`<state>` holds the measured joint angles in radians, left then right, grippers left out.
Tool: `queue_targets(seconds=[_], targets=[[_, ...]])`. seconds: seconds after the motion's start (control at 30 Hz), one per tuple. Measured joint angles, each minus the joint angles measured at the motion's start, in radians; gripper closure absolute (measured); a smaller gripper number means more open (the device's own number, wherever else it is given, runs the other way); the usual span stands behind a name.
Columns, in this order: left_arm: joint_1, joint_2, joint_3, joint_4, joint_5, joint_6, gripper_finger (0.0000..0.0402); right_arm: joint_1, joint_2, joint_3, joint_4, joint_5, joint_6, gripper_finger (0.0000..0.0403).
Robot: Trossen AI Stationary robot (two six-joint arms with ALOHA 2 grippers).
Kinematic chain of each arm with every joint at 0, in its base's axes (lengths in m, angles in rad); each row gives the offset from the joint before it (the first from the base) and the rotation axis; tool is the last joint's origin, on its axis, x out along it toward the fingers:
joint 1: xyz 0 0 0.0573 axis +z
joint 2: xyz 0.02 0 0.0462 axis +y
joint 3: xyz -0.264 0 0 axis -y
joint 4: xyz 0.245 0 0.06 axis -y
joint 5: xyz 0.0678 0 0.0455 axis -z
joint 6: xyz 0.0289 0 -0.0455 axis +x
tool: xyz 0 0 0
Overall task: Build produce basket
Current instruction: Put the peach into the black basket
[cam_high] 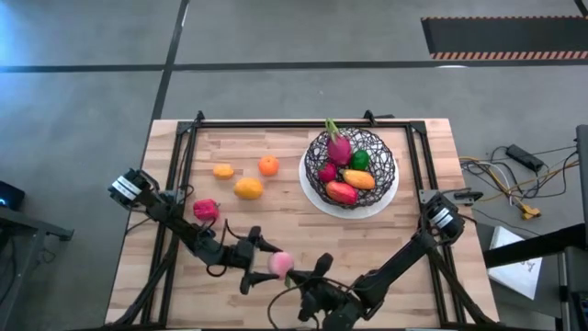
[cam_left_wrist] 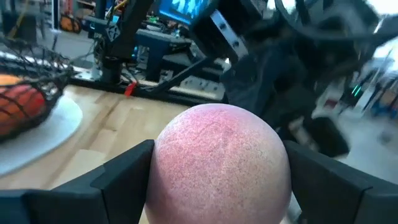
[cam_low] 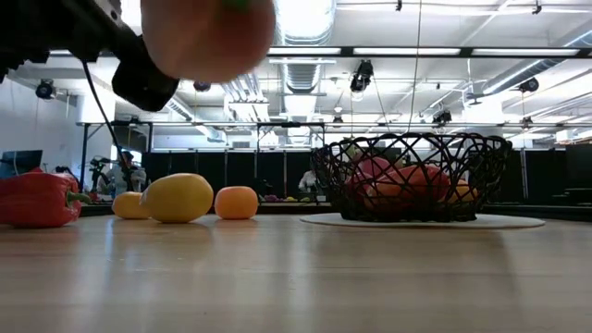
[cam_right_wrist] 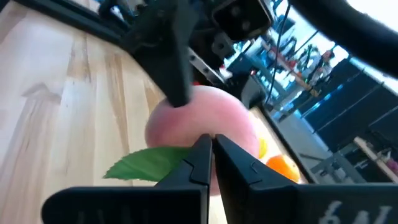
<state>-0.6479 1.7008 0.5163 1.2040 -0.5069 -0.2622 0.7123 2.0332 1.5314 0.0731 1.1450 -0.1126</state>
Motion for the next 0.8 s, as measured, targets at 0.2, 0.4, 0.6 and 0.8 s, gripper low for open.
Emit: queue_targets(seconds=[0.2,0.4,0.6,0.8], targets=[[-0.001,0.0,-0.005,-0.116,-0.064,0.063,0.0091,0.007,-0.086,0.001,-0.358,-0.02,0.375,0.0394],[-0.001,0.0,-0.008,-0.147,-0.142,0.016,0.0091,0.006,-0.122,0.001,-0.538,-0.153,0.574,0.0394],[0.001,0.0,-0.009,-0.146,-0.151,-0.121,0.0091,-0.017,-0.049,-0.001,-0.436,-0.199,0.438,0.0394],[0.0,0.0,-0.01,-0.146,-0.149,-0.177,0.0091,-0.026,-0.02,-0.003,-0.273,-0.156,0.22,0.0373]])
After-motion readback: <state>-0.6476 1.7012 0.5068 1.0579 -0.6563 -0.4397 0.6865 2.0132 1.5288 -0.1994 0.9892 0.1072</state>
